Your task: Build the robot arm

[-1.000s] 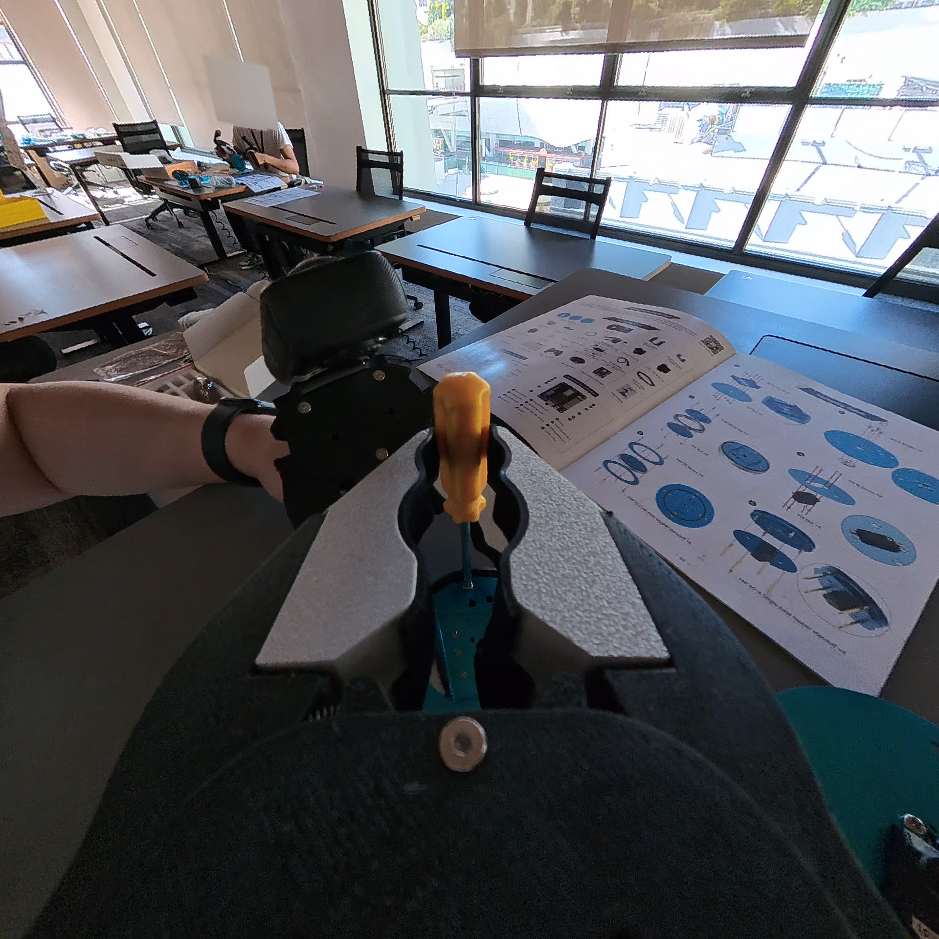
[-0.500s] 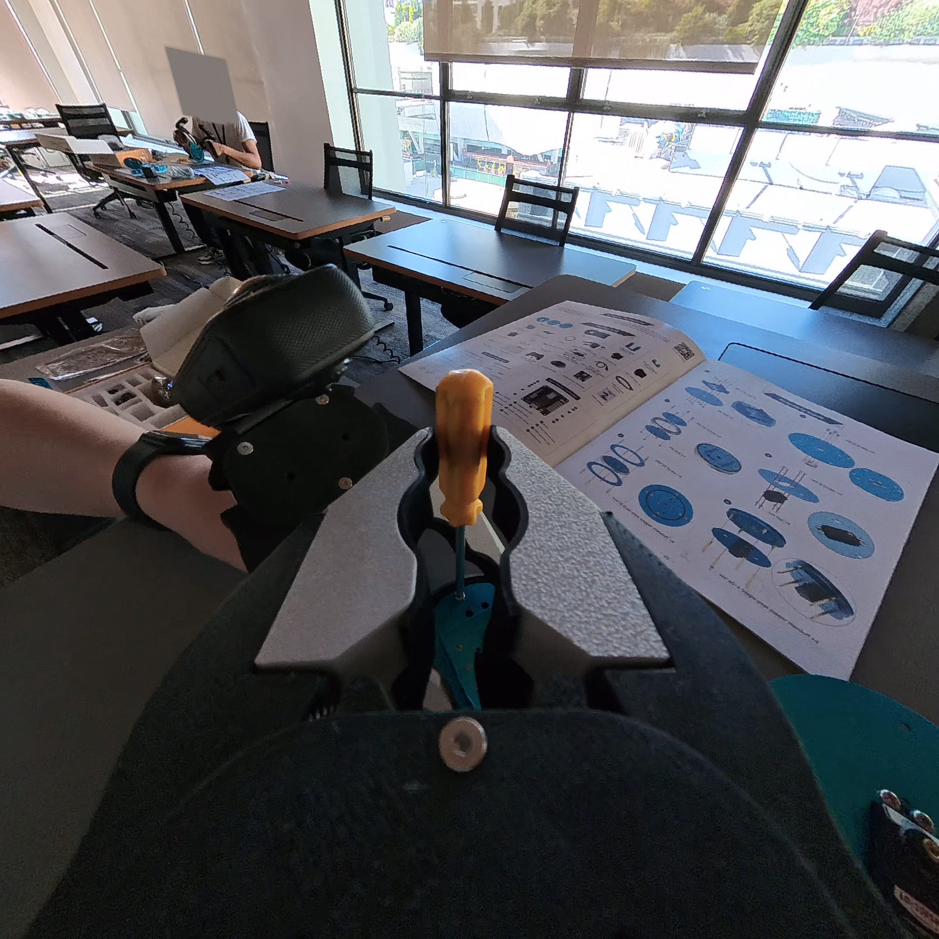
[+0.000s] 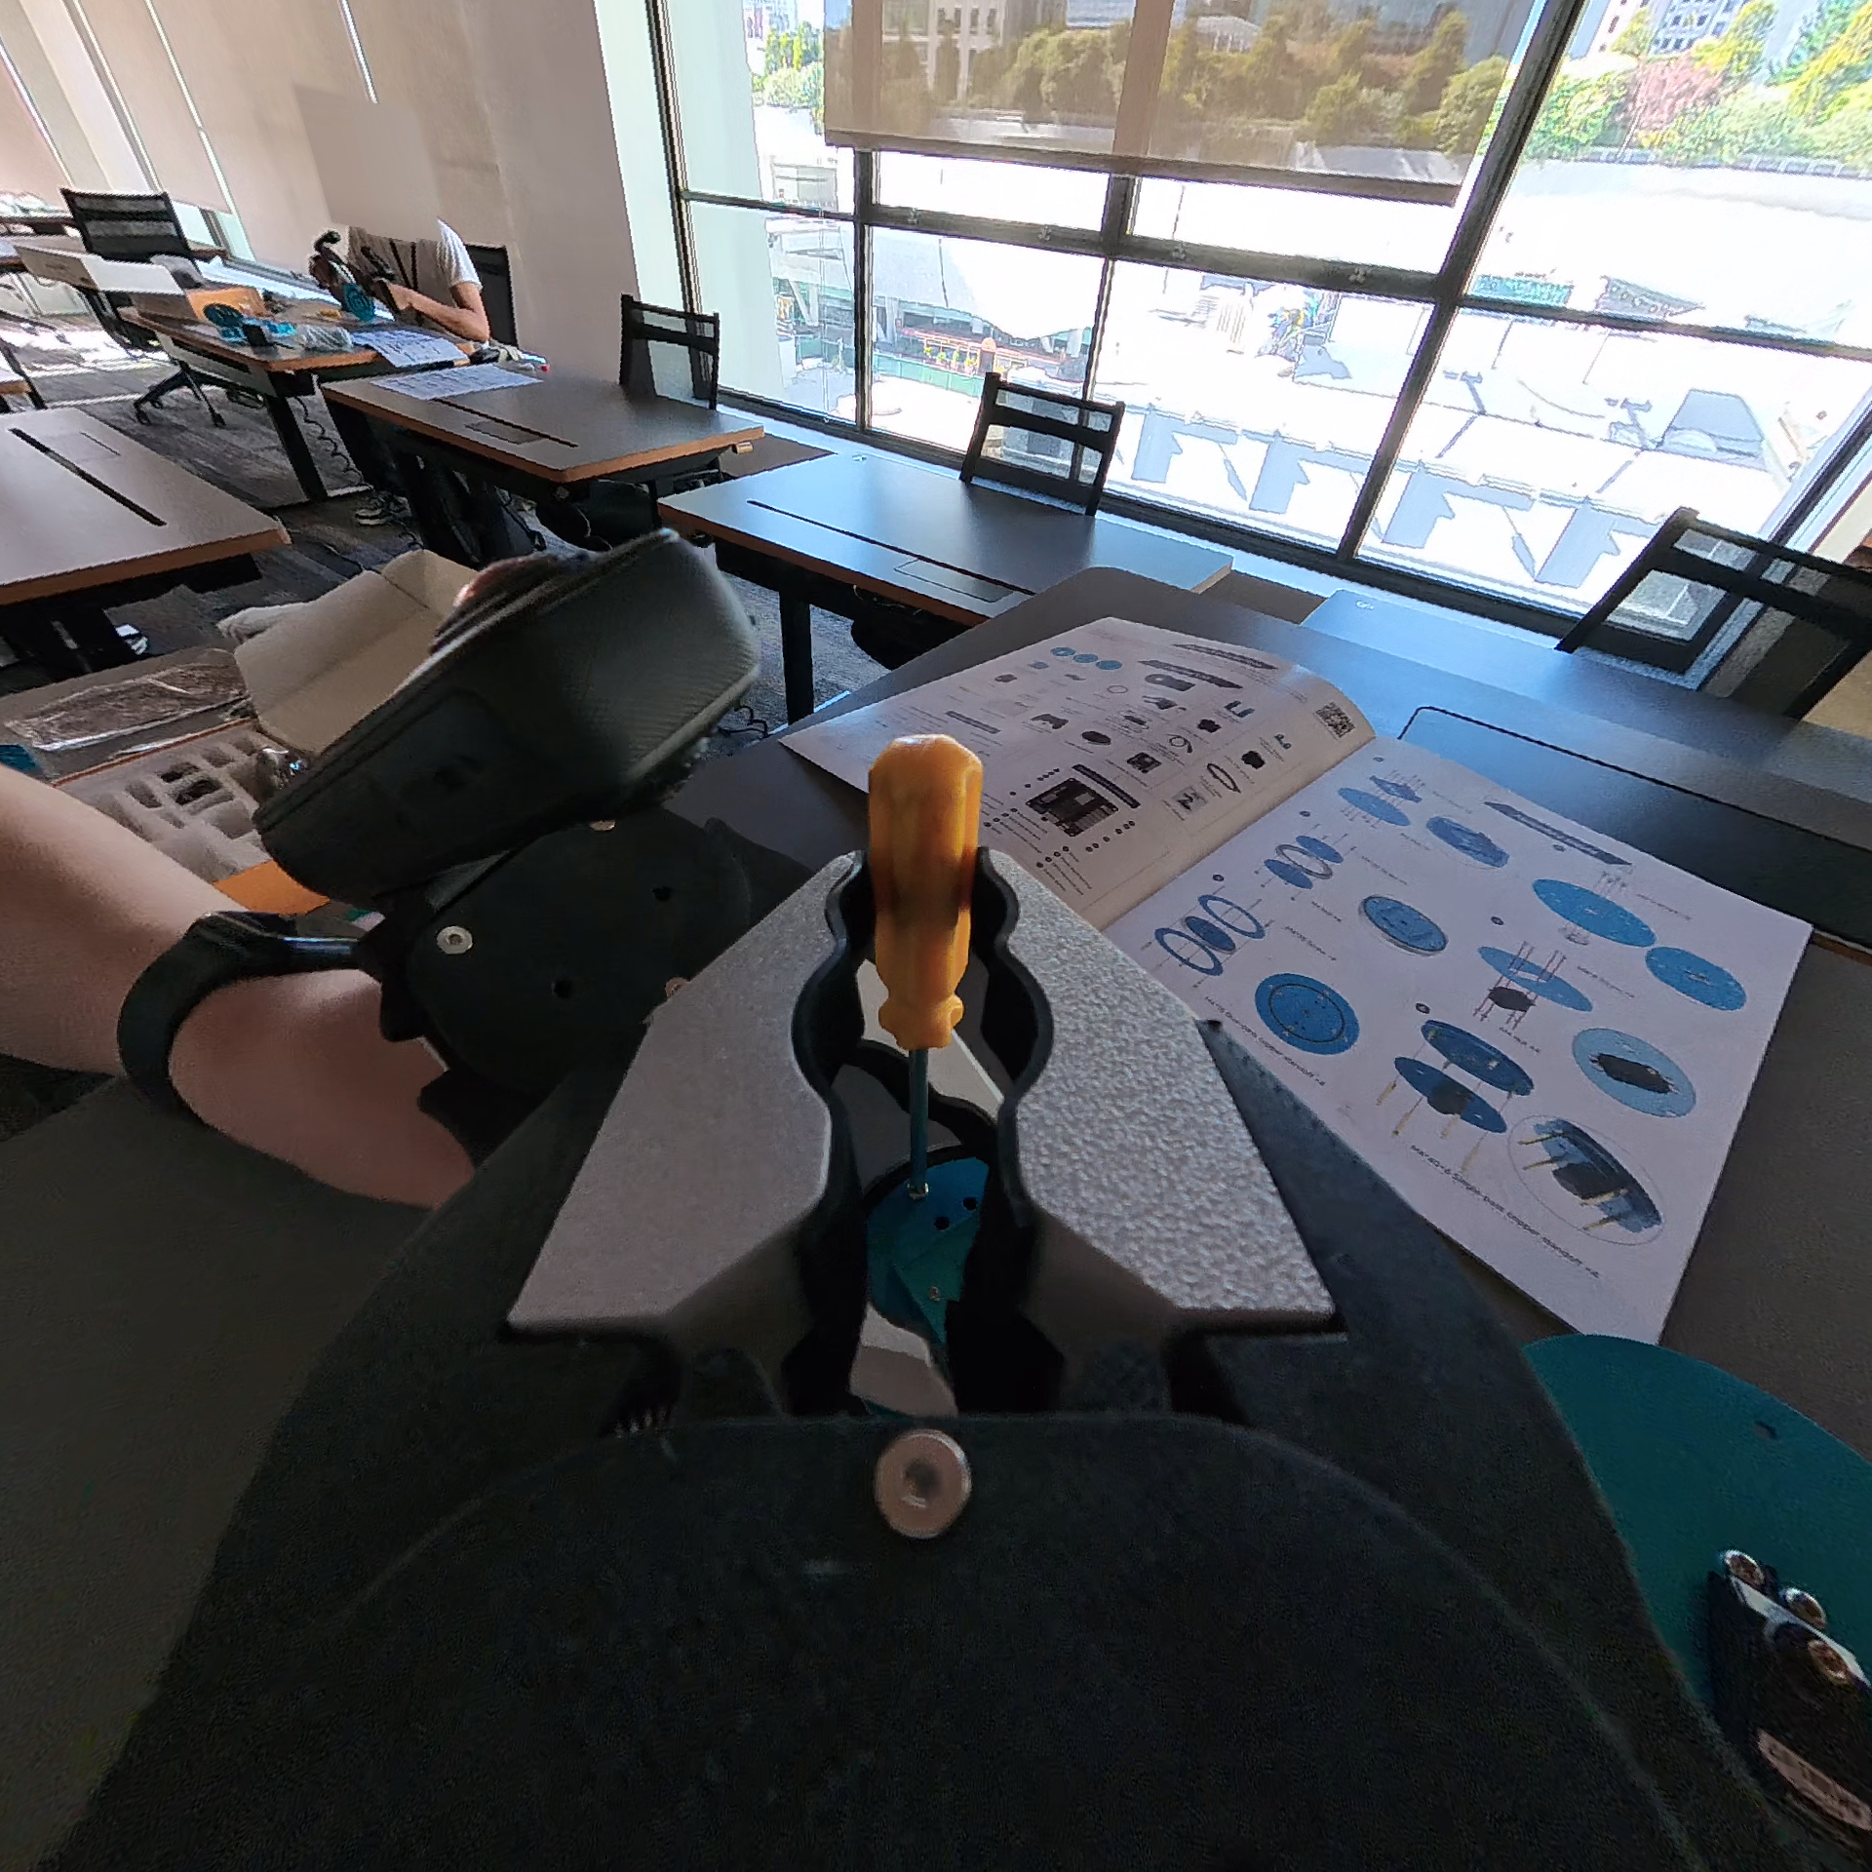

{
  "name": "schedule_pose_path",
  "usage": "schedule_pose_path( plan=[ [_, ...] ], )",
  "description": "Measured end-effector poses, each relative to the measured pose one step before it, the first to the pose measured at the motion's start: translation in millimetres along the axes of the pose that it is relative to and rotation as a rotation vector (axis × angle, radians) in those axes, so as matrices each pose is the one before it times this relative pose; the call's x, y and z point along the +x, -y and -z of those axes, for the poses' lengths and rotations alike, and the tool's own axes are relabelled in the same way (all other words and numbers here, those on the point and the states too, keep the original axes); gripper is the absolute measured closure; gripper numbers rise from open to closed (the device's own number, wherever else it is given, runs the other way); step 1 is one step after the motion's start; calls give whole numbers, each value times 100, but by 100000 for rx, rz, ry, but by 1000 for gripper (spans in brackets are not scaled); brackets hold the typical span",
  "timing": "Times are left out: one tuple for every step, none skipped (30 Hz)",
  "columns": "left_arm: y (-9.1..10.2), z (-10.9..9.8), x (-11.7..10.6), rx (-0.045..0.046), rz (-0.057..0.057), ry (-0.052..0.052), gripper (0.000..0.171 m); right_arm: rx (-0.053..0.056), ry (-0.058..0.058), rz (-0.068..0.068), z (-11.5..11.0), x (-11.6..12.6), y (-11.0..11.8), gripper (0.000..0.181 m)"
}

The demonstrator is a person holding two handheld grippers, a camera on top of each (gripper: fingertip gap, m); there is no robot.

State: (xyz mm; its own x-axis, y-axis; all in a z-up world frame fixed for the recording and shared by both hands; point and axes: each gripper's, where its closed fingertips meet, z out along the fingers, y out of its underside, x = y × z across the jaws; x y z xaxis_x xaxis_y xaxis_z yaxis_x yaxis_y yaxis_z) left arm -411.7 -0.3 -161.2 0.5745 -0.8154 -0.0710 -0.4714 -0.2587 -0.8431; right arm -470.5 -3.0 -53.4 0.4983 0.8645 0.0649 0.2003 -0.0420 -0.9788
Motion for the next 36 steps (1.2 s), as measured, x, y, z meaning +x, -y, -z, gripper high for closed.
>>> schedule_pose_path(
  plan=[
    [-3,58,159,143,-947,-915,111,-51,70,151,56,90,-13,163],
    [-17,65,-25,189,-426,392,112,60,246,-395,44,70,-10,163],
    [2,15,-127,48,-297,1194,114,158,180,-607,20,67,-13,163],
    [17,-21,-45,-18,-169,558,115,99,-124,-406,29,80,-9,163],
    [18,-68,-50,-119,308,418,115,90,-219,-325,24,50,-6,163],
    [30,-95,-82,-171,622,815,115,202,-259,-94,14,13,3,163],
    [36,-50,-75,-121,715,1211,115,264,-387,33,6,3,4,163],
    [17,-42,-47,-79,287,1145,115,281,-196,178,-12,-23,10,164],
    [28,-7,6,30,-42,468,116,159,269,303,-25,-59,7,164],
    [1,-1,3,39,65,-186,116,71,240,254,-8,-7,20,164],
    [-6,11,24,3,331,-712,116,-1,383,361,-1,17,8,163],
    [-18,4,3,-34,291,-730,116,-214,424,696,7,53,-2,164],
    [-57,20,-3,-221,456,-645,116,-74,0,255,38,126,48,163],
    [-40,14,-54,-177,866,-393,115,1355,846,241,73,-45,287,164],
    [-54,8,-83,-244,923,-210,113,1612,-1085,1271,175,200,415,164],
    [-49,4,7,-244,864,-939,113,473,-1490,2388,187,268,371,164],
    [-40,24,-7,-167,836,-891,114,-542,-443,2482,172,149,303,163],
    [-32,38,-7,-34,134,-654,114,-63,-293,1646,248,155,363,163],
    [-32,36,-27,45,-504,-255,114,1306,170,508,368,169,537,163],
    [-18,56,1,70,-415,-302,114,1417,1185,-631,517,163,563,163],
    [-11,25,45,50,-622,-545,115,1141,956,-852,636,284,495,163],
    [-14,36,-42,105,-746,-164,115,535,403,-146,726,421,311,163],
    [13,14,2,123,-763,-684,114,-52,357,389,768,484,57,163],
    [-16,3,-90,29,-920,-412,110,-535,-552,-1045,743,710,-227,163],
    [-36,60,-247,25,-365,191,105,-27,938,-2185,656,550,-343,163],
    [-27,29,-50,39,-577,-1260,101,200,2993,-3377,495,256,-435,164],
    [-46,-5,81,-174,-559,-1945,98,-105,1516,-5031,357,421,-557,164],
    [-29,-7,100,-148,-113,-1984,98,371,1082,-3973,218,388,-529,163],
    [-32,-60,254,-357,-120,-2591,98,419,950,-2898,108,288,-483,163],
    [18,-46,72,-106,-94,-1207,98,-139,-28,-1970,42,332,-481,163],
    [57,-48,-48,154,-686,-209,98,-491,-635,-223,-10,287,-421,163],
    [68,-53,-19,217,-1130,-226,99,-583,-722,481,-44,217,-337,164],
    [73,-47,-59,191,-728,97,100,-923,-465,488,-92,134,-298,164],
    [74,-63,42,201,-749,-340,102,-869,-244,451,-78,76,-212,164],
    [65,-78,151,103,-807,-828,104,-145,253,285,-58,0,-50,164],
    [66,-64,12,102,-545,-2,105,280,574,-107,-27,-48,53,165]
  ],
)
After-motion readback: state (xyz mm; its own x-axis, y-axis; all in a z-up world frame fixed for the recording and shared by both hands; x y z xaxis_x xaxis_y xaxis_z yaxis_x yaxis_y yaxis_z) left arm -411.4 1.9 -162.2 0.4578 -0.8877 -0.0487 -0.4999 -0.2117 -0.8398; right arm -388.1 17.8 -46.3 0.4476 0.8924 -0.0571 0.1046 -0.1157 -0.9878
